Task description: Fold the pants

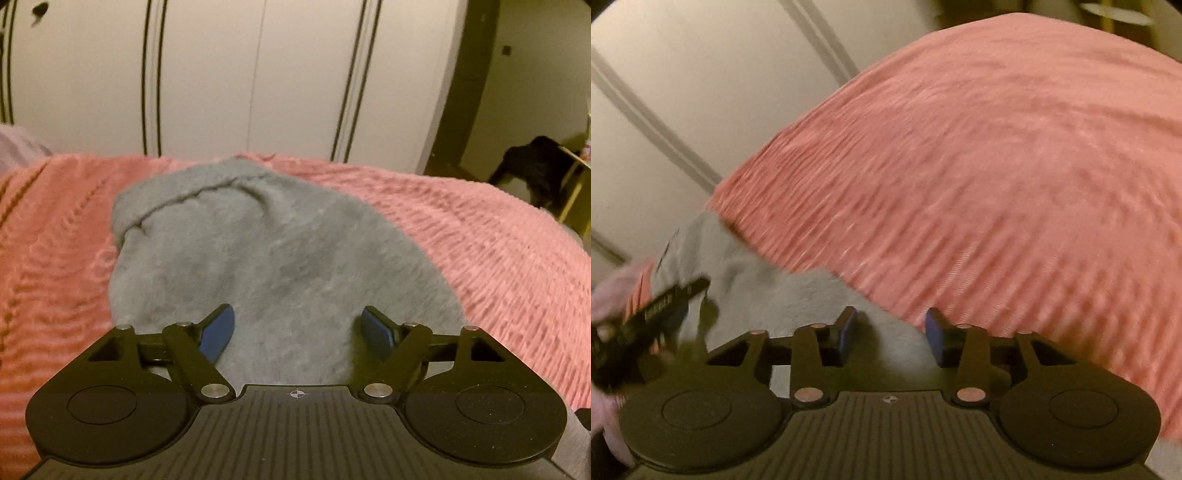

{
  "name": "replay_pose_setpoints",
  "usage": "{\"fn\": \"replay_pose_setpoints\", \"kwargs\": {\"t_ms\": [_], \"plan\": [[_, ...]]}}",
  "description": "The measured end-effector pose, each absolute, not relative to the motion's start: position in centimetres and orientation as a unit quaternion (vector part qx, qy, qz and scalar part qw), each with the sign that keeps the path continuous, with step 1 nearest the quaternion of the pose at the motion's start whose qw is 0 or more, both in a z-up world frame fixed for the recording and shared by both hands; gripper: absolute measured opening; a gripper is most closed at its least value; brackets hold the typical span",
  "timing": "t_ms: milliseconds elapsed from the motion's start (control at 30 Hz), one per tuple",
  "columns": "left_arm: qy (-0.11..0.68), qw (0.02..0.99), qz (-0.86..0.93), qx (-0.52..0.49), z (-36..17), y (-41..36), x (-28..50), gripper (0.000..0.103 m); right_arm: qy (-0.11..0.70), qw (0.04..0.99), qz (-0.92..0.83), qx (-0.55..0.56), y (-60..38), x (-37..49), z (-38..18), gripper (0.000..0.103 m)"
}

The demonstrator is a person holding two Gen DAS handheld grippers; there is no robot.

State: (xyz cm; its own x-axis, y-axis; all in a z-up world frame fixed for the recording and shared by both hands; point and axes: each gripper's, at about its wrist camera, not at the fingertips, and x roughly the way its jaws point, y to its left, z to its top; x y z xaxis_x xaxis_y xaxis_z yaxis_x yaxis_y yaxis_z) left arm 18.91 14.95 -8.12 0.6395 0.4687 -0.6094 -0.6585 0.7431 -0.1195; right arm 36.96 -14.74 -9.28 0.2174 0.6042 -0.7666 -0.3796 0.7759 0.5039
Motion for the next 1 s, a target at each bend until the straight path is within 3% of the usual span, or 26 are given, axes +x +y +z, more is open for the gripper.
{"fn": "replay_pose_setpoints", "kwargs": {"t_ms": [333,367,400,467,600,1000], "plan": [[0.296,0.886,0.309,-0.177,-7.7,15.9,18.3,0.080,0.543,0.760,0.350,0.065,-12.3,37.8,-9.6,0.044],[0.297,0.886,0.308,-0.178,-7.6,15.9,18.3,0.080,0.542,0.761,0.351,0.066,-12.1,37.7,-9.7,0.039],[0.297,0.886,0.305,-0.182,-7.6,16.0,18.2,0.080,0.540,0.762,0.350,0.065,-11.9,37.7,-9.7,0.025],[0.297,0.886,0.303,-0.188,-7.5,16.1,18.1,0.080,0.545,0.752,0.361,0.079,-11.8,37.7,-9.7,0.011],[0.299,0.886,0.301,-0.188,-7.5,16.2,18.1,0.081,0.530,0.762,0.364,0.076,-12.1,36.8,-8.7,0.004],[0.287,0.887,0.297,-0.208,-7.4,16.4,17.8,0.083,0.478,0.766,0.414,0.115,-13.8,31.7,-5.4,0.003]]}}
